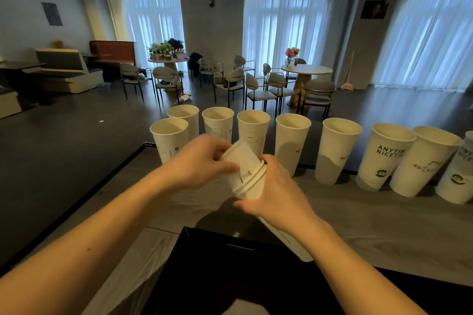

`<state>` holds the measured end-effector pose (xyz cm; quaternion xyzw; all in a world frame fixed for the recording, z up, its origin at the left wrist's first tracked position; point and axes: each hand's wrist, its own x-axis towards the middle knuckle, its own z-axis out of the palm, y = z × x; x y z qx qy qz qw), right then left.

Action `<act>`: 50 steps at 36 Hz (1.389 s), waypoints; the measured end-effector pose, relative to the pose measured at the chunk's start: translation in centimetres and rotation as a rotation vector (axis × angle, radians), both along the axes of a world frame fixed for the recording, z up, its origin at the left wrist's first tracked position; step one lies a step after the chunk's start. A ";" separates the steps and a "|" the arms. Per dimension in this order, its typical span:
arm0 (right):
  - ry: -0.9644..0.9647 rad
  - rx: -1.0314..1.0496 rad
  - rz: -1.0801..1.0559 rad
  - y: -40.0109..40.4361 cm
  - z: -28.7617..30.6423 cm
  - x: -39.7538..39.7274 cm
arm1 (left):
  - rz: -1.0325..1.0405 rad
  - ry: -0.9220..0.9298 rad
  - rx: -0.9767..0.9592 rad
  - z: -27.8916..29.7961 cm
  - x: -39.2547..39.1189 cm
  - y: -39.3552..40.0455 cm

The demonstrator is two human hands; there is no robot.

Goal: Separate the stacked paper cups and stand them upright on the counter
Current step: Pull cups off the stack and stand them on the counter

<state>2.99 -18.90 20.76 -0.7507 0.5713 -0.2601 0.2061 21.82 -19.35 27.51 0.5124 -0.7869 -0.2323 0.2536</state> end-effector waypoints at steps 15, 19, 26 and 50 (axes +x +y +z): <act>-0.149 -0.030 -0.188 -1.8 0.1 -2.4 | 0.168 -0.510 -0.351 -1.8 1.3 -6.4; -0.179 -0.069 -0.181 -2.3 0.1 -2.0 | 0.150 -0.575 -0.340 -1.9 1.5 -7.4; -0.157 -0.072 -0.154 -2.6 0.0 -1.5 | 0.186 -0.533 -0.475 -0.4 0.9 -6.9; 0.015 -0.084 -0.206 0.1 0.7 -5.8 | 0.056 0.211 -0.265 0.2 -4.6 -0.9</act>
